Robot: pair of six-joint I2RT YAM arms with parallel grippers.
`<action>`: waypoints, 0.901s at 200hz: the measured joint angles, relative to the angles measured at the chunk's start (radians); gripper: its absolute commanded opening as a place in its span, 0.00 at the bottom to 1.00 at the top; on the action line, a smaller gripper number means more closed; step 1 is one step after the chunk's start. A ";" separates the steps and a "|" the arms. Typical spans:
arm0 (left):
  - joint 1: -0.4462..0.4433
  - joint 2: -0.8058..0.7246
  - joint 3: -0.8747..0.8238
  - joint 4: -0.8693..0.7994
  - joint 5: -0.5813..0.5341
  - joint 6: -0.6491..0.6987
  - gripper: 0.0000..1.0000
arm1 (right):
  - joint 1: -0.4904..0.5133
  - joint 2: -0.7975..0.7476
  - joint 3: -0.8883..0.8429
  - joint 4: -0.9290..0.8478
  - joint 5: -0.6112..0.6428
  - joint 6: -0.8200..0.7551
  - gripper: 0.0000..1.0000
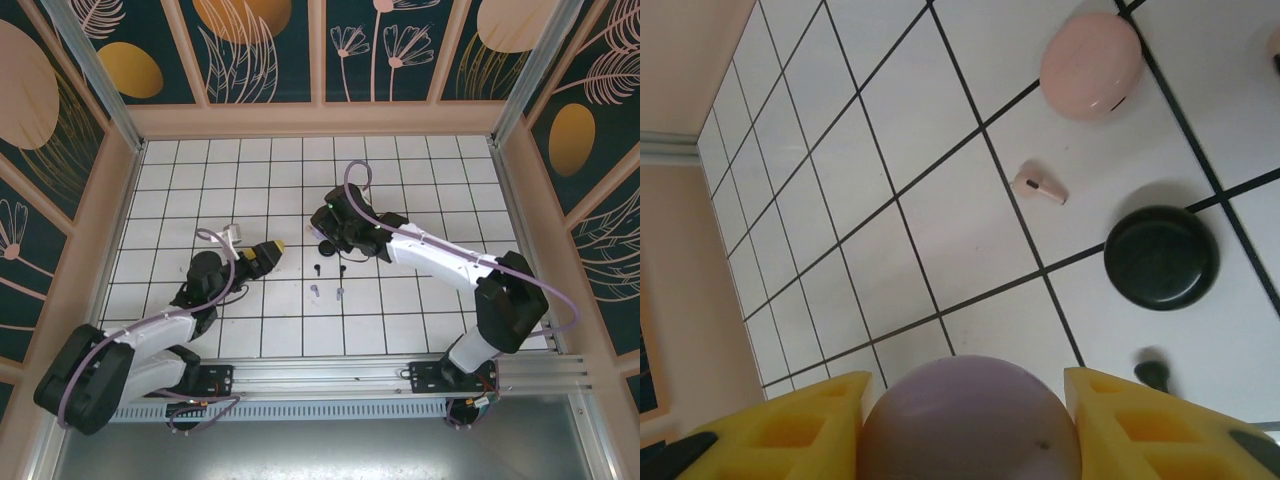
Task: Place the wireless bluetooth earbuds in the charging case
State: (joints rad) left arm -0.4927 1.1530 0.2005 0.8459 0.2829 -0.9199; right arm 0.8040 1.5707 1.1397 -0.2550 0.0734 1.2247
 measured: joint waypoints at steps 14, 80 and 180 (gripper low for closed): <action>-0.031 0.049 0.004 0.046 -0.010 0.012 0.75 | 0.000 0.011 0.000 0.016 -0.013 0.026 0.37; -0.116 0.258 0.102 0.197 -0.034 0.043 0.66 | 0.000 0.042 0.006 0.071 -0.046 0.097 0.37; -0.135 0.390 0.179 0.309 -0.034 0.044 0.58 | 0.001 0.056 0.019 0.099 -0.049 0.118 0.37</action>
State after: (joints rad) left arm -0.6281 1.5433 0.3794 1.1553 0.2493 -0.8761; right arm 0.8051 1.6268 1.1584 -0.1558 0.0242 1.3426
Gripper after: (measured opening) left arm 0.588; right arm 0.457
